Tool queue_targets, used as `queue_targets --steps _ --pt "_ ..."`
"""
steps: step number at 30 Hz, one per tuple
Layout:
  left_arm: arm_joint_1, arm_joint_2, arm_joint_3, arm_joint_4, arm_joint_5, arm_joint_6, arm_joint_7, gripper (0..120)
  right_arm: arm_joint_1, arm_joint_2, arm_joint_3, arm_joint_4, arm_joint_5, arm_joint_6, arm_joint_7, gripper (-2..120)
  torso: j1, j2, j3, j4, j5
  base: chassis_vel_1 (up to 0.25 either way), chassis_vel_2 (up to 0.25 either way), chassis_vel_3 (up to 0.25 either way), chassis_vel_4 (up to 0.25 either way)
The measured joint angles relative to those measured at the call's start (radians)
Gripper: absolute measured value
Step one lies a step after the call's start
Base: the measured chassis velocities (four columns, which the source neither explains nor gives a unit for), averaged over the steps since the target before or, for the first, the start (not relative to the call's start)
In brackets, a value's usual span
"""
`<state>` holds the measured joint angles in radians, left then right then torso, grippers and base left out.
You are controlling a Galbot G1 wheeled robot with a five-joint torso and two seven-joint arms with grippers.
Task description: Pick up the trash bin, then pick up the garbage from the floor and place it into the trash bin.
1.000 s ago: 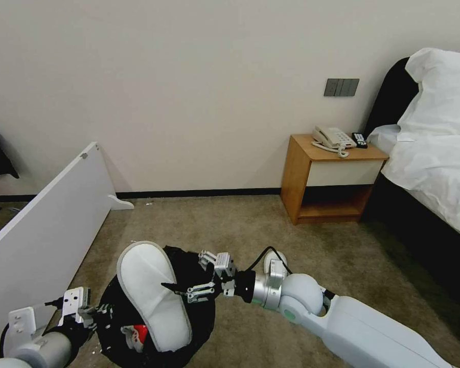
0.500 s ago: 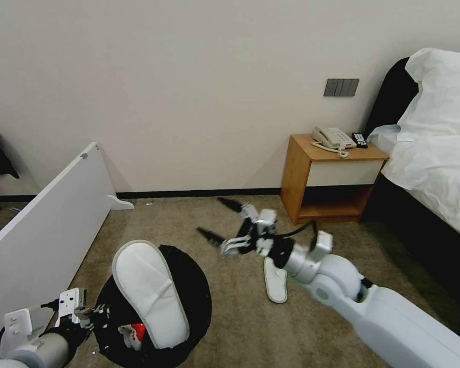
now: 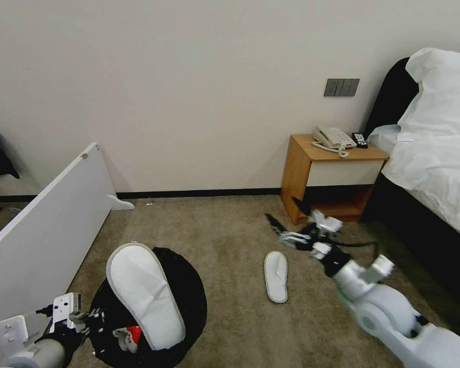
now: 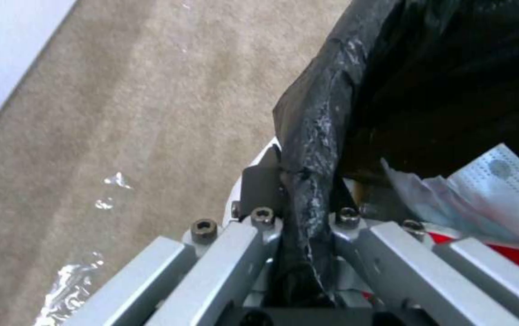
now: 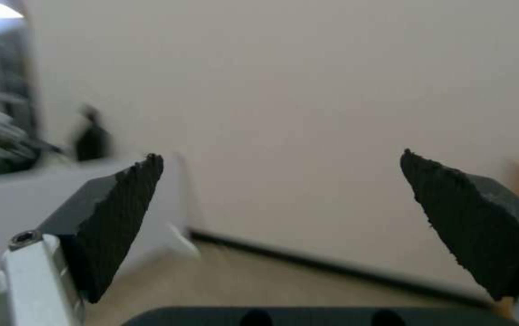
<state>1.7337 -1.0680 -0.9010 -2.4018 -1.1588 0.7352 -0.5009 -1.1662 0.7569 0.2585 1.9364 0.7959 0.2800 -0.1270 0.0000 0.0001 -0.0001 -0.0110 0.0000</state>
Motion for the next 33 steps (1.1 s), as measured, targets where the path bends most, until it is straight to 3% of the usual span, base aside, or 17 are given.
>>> queue_targets --steps 2,3,4,6,7,9,10,12,15,23,33 --pt "0.0 -0.004 0.0 0.005 0.019 0.0 0.009 2 -0.079 0.024 0.066 -0.005 -0.029 -0.014 0.012 100 0.0 0.0 0.0 -0.0002 0.0002 0.0 0.0 0.0 0.0" --pt "-0.001 -0.014 -0.001 0.016 0.034 0.0 0.021 2 -0.248 0.124 0.195 -0.01 -0.143 -0.033 0.047 100 0.0 0.0 0.0 0.0 0.0001 0.0 0.0 0.0 0.0" --pt "-0.001 -0.014 -0.001 0.016 0.034 0.0 0.021 2 -0.248 0.124 0.195 -0.01 -0.143 -0.033 0.047 100 0.0 0.0 0.0 0.0 0.0001 0.0 0.0 0.0 0.0" --pt "-0.004 -0.017 -0.005 0.023 0.035 0.0 0.025 2 -0.359 0.226 0.283 -0.036 -0.259 -0.02 0.034 100 0.0 0.0 0.0 0.0005 0.0 0.0 0.0 0.0 0.0" --pt "-0.004 -0.017 -0.005 0.023 0.035 0.0 0.025 2 -0.359 0.226 0.283 -0.036 -0.259 -0.02 0.034 100 0.0 0.0 0.0 0.0005 0.0 0.0 0.0 0.0 0.0" --pt "-0.006 -0.016 -0.008 0.028 0.033 0.0 0.027 2 -0.448 0.347 0.349 -0.068 -0.35 0.01 -0.011 100 0.0 0.0 0.0 0.0 0.0 0.0 0.0 0.0 0.0" --pt "-0.006 -0.016 -0.008 0.028 0.033 0.0 0.027 2 -0.448 0.347 0.349 -0.068 -0.35 0.01 -0.011 100 0.0 0.0 0.0 0.0 0.0 0.0 0.0 0.0 0.0" --pt "-0.007 -0.016 -0.009 0.03 0.032 0.0 0.028 2 -0.488 0.454 0.383 -0.105 -0.415 0.033 -0.046 100 0.0 0.0 0.0 0.0 0.0 0.0 0.0 0.0 0.0" --pt "-0.007 -0.017 -0.01 0.032 0.031 0.0 0.029 2 -0.5 0.513 0.4 -0.133 -0.469 0.055 -0.061 100 0.0 0.0 0.0 0.0004 -0.0001 0.0 0.0 0.0 0.0" --pt "0.002 -0.03 -0.009 0.033 0.033 0.0 0.031 2 -0.495 0.557 0.411 -0.211 -0.519 0.093 -0.081 100 0.0 0.0 0.0 0.0005 -0.0001 0.0 0.0 0.0 0.0" --pt "-0.002 -0.034 -0.008 0.032 0.033 0.0 0.031 2 -0.482 0.559 0.412 -0.249 -0.517 0.1 -0.094 100 0.0 0.0 0.0 0.0002 0.0 0.0 0.0 0.0 0.0"
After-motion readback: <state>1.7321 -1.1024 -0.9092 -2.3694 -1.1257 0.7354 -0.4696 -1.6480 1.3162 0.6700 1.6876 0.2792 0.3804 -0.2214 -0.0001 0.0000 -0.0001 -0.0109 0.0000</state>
